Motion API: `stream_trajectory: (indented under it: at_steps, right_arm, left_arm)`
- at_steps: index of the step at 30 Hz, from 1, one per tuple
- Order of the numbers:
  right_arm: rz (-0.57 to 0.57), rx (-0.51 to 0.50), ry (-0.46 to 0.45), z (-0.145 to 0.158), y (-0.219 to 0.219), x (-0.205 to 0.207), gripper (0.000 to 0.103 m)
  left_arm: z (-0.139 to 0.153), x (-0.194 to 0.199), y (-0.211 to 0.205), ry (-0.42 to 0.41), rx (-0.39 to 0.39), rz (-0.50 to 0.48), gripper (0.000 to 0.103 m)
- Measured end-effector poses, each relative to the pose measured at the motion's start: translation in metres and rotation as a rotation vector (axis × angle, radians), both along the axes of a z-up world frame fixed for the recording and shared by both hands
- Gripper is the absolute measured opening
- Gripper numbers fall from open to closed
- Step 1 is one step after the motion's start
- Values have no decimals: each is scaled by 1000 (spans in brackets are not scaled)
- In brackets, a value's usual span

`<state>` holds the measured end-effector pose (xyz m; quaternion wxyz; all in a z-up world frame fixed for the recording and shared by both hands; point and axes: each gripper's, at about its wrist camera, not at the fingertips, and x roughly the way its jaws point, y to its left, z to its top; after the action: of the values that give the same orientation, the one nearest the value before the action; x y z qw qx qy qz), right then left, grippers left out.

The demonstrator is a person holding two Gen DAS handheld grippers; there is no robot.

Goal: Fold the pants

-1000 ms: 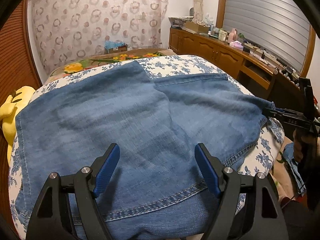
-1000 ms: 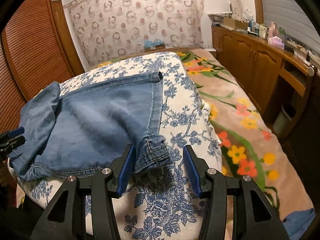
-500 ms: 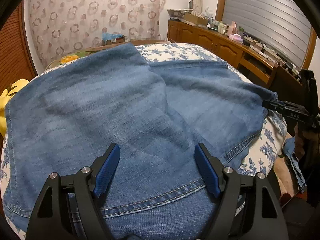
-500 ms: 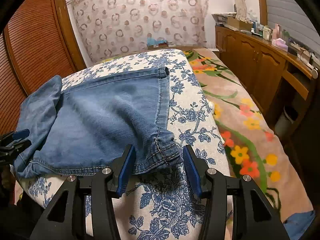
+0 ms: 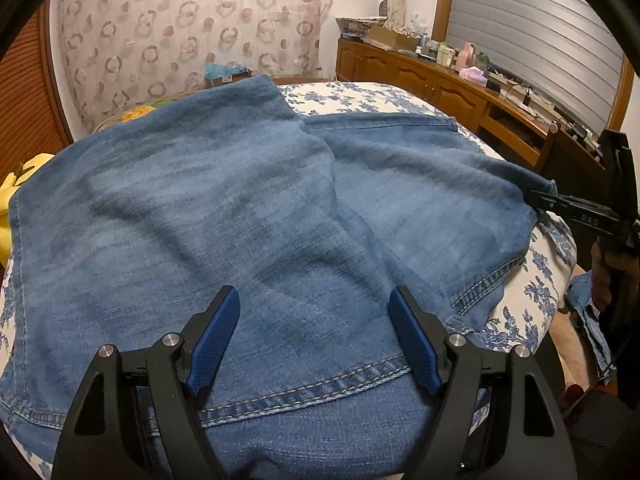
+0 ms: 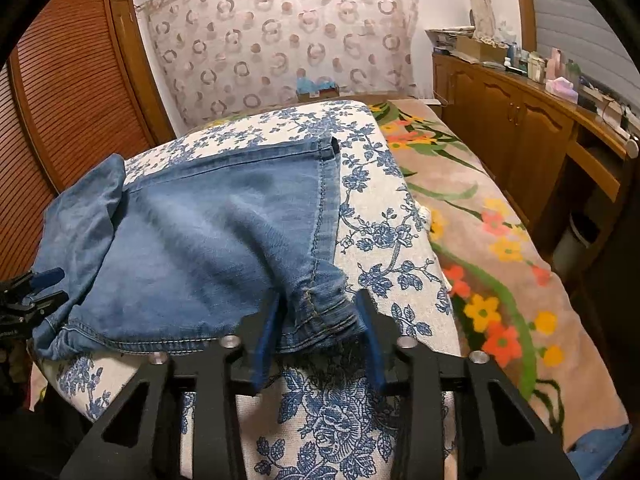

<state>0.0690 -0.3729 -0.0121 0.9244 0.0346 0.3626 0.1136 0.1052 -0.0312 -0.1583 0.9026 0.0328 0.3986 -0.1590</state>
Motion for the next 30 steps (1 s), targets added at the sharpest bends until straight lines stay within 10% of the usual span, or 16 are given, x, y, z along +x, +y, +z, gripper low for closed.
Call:
stream_trajectory:
  at_steps: [14, 30]
  right_arm:
    - [132, -9, -204, 85, 42, -1, 17]
    - [557, 3, -343, 149, 206, -9, 17]
  left_arm:
    - [44, -13, 35, -110, -44, 77, 78]
    - [61, -31, 94, -163, -71, 198, 78]
